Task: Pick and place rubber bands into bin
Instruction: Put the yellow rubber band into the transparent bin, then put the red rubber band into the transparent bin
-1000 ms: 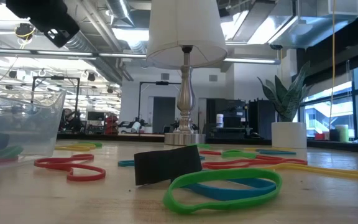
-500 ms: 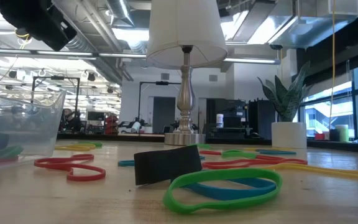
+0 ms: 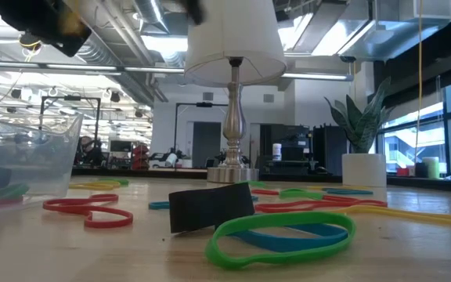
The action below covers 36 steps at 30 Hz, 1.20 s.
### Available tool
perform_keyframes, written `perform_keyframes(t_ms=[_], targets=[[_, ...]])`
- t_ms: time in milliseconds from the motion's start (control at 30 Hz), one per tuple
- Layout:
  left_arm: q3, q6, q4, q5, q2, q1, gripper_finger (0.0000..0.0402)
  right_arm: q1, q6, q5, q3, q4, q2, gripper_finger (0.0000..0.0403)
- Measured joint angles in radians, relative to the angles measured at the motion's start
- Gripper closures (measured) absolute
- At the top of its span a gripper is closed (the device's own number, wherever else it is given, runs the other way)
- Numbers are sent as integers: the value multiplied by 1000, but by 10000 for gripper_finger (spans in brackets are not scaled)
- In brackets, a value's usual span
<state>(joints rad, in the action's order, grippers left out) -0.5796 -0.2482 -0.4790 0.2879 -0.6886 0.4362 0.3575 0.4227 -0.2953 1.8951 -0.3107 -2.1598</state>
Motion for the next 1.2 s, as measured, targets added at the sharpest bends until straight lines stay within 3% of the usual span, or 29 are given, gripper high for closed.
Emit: perform_keyframes(t_ms=[300,367,600,1033,1200], targets=[[1,-2,0,-1,43,0,400,-43,-91,113,460,-216,-359,403],[1,-2,-5,-1,42,0,399,-45,-90,132,439,-151,-385,403],[1,-19,-5,-22,42,0,399,-43,-22,140,412,-198,-402,389],[1,-74,-12,-27,42,0,400,-46,-25,143,412,-208,-387,280],[1,-116,-20,-48,40,0,399,-49,-29,143,413,-273,-307,277]])
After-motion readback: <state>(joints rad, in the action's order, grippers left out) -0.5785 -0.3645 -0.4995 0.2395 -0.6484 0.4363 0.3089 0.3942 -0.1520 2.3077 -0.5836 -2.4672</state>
